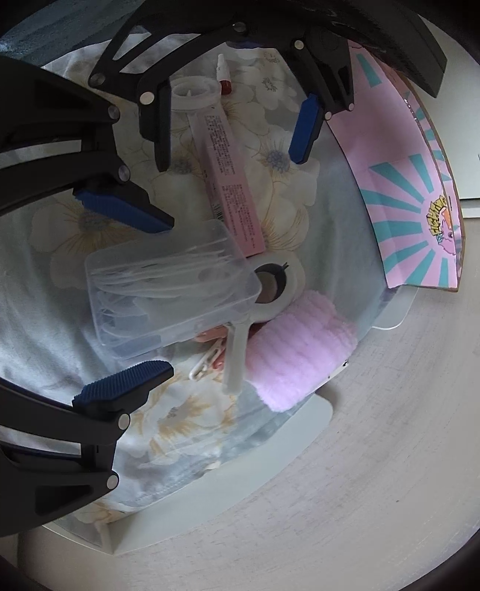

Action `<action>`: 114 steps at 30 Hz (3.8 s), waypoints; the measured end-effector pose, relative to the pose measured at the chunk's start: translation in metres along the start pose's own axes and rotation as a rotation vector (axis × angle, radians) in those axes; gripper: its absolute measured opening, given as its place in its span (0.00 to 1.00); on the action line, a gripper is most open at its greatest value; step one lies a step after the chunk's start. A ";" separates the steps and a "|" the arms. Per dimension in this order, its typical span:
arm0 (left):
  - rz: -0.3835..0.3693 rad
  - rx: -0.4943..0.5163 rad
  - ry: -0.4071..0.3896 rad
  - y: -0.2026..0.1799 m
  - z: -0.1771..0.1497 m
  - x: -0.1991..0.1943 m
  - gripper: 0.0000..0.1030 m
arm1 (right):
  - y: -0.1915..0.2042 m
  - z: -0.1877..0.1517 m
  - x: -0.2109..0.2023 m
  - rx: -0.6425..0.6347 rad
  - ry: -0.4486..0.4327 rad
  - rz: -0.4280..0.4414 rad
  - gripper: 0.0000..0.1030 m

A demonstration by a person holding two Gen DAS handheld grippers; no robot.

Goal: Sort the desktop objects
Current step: 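Grasp the pink carton with the left tool while the right tool grasps the clear plastic box, then carry pink carton and clear box into the cardboard box and release both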

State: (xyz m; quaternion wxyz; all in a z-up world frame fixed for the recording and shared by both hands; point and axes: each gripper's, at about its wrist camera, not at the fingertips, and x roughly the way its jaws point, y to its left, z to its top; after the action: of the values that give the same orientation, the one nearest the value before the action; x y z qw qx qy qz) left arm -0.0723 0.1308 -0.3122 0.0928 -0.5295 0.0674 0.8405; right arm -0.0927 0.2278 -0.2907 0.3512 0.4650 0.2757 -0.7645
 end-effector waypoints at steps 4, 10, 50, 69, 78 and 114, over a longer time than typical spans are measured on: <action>-0.014 -0.012 0.000 -0.001 0.002 0.003 0.87 | -0.002 0.001 0.000 0.006 -0.014 0.041 0.66; -0.026 -0.021 -0.014 0.000 0.006 -0.001 0.64 | -0.009 -0.001 -0.002 0.015 -0.016 0.092 0.59; -0.078 -0.119 -0.153 0.053 0.048 -0.084 0.20 | -0.036 -0.009 -0.090 0.398 -0.219 0.195 0.51; 0.029 -0.258 -0.310 0.180 0.017 -0.204 0.20 | 0.014 0.138 -0.127 0.270 -0.346 0.201 0.51; 0.096 -0.339 -0.213 0.227 -0.026 -0.178 0.20 | 0.063 0.232 -0.075 0.206 -0.264 0.227 0.51; 0.082 -0.316 -0.095 0.234 -0.048 -0.138 1.00 | 0.107 0.281 0.017 0.294 -0.022 0.110 0.75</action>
State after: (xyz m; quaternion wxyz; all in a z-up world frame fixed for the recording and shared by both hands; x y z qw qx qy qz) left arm -0.0252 -0.1184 -0.2047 -0.0231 -0.4940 -0.0486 0.8678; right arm -0.1584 -0.0516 -0.2000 0.3237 0.5175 0.1309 -0.7812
